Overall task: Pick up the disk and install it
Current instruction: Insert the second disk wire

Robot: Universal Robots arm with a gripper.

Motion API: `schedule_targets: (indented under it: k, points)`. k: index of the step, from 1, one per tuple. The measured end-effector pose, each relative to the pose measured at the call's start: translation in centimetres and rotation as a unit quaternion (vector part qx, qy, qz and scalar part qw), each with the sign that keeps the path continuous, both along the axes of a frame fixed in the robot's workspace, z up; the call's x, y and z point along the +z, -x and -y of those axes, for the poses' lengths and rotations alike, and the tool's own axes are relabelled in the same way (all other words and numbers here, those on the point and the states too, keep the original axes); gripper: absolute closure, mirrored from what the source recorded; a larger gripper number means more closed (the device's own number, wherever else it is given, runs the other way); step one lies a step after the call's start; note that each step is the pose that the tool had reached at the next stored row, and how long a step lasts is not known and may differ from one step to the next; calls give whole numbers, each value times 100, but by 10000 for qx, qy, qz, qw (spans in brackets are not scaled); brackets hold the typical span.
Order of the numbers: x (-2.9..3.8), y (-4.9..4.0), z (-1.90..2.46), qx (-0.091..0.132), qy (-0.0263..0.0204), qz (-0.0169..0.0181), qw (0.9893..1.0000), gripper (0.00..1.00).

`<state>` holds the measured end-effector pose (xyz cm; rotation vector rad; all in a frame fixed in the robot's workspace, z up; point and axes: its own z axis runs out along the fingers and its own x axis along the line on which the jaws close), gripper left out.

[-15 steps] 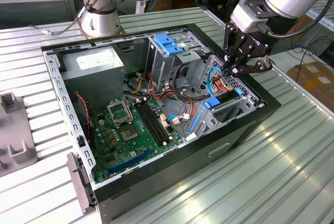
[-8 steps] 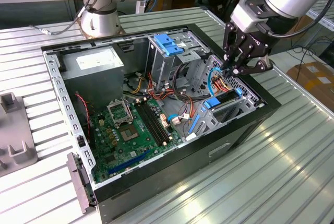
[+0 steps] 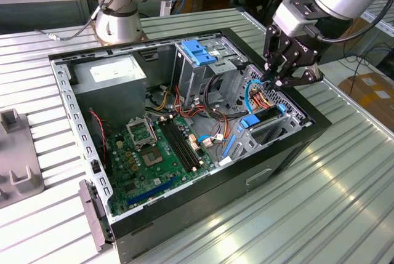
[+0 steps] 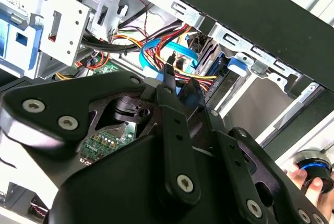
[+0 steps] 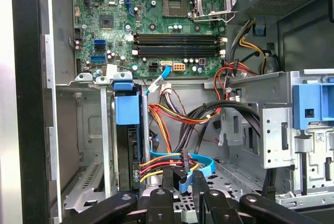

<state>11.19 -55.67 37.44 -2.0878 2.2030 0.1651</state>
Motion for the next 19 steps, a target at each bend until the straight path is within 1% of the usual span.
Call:
schedule_targets:
  k: [2, 3, 4, 11, 13, 14, 15, 16, 19]
  points:
    - [1, 0, 0, 0, 0, 0, 10000, 72]
    - [1, 0, 0, 0, 0, 0, 10000, 79]
    - [2, 0, 0, 0, 0, 0, 10000, 84]
    - [4, 0, 0, 0, 0, 0, 10000, 84]
    - [5, 2, 7, 0, 2, 0, 10000, 84]
    - [3, 6, 15, 0, 1, 0, 10000, 84]
    - [1, 17, 40, 0, 1, 0, 10000, 84]
    - [-1, 28, 53, 0, 0, 0, 10000, 84]
    - [-12, 83, 111, 0, 0, 0, 10000, 84]
